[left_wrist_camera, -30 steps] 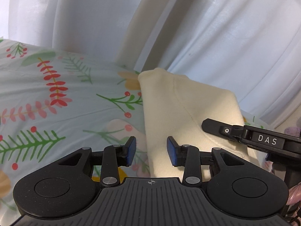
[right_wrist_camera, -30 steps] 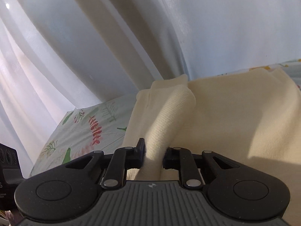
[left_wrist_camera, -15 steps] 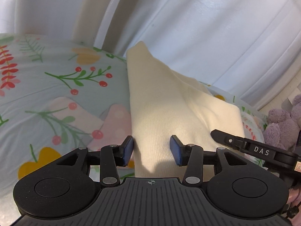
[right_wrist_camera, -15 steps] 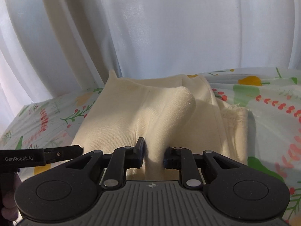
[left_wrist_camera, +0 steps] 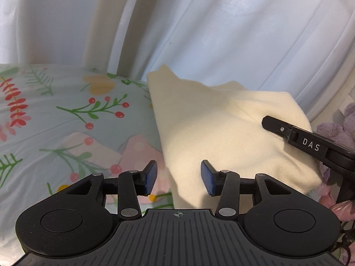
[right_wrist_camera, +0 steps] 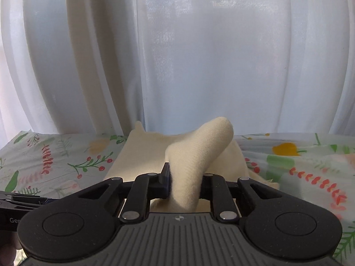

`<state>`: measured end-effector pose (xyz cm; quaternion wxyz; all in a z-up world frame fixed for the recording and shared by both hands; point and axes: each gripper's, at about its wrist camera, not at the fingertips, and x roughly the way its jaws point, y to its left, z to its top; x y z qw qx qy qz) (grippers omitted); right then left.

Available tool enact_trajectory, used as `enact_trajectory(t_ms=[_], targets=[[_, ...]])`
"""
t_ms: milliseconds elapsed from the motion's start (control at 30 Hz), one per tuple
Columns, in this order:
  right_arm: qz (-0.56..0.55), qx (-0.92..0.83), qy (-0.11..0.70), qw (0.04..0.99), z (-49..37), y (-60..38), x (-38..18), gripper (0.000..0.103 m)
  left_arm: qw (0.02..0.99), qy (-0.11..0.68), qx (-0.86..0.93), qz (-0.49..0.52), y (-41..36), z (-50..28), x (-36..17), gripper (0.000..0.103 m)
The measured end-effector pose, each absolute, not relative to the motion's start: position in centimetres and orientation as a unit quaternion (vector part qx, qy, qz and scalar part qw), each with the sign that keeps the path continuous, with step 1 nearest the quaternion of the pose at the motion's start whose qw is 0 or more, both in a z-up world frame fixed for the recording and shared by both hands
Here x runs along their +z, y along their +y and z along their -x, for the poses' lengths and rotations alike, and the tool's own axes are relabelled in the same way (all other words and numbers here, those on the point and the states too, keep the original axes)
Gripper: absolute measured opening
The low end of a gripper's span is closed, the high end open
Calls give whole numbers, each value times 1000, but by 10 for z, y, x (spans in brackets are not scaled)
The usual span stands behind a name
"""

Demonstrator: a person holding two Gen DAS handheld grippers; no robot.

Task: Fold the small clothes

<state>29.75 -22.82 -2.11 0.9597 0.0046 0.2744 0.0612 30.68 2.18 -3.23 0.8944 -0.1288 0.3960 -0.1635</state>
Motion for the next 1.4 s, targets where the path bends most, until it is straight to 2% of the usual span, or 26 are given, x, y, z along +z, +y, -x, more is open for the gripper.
enact_trajectory(t_ms=[300,400,433,533,633,833,967,1033,1067,1100,1133,1167,1300,1333,1400], targets=[[14,-11,314,949,-301,-256,-57,16,883,415,-182,121,5,-309,-41,48],[25,-24,328,944,-303,-261,-64,20,882,418,-186,117,4,-311,-42,49],[17,-37,324,945,-300,-265,-61,27,882,418,-186,114,2,-310,-43,49],[-21,-58,309,949,-284,-284,-39,38,879,423,-186,114,6,-313,-45,53],[-83,-45,317,944,-263,-303,-29,56,872,429,-193,133,14,-311,-47,54],[-217,-9,363,906,-218,-321,-46,57,859,440,-221,142,18,-289,-49,54],[-272,36,378,884,-209,-319,-69,57,862,441,-232,91,2,-269,-55,56],[-300,47,376,876,-215,-319,-79,52,866,447,-218,55,-11,-265,-59,56],[-325,51,367,870,-218,-322,-85,39,868,447,-213,42,-18,-264,-60,56],[-356,51,366,859,-221,-325,-89,34,870,443,-212,36,-22,-263,-60,56],[-389,48,365,845,-223,-328,-92,21,873,441,-207,29,-28,-264,-61,56],[-423,53,360,830,-223,-331,-95,15,875,441,-200,22,-33,-264,-61,56],[-609,135,296,724,-214,-355,-116,10,894,417,-165,12,-42,-266,-55,55],[-596,129,304,732,-214,-357,-116,10,895,416,-156,23,-38,-267,-54,56],[-455,79,361,810,-219,-347,-104,10,890,430,-141,54,-29,-271,-53,56]])
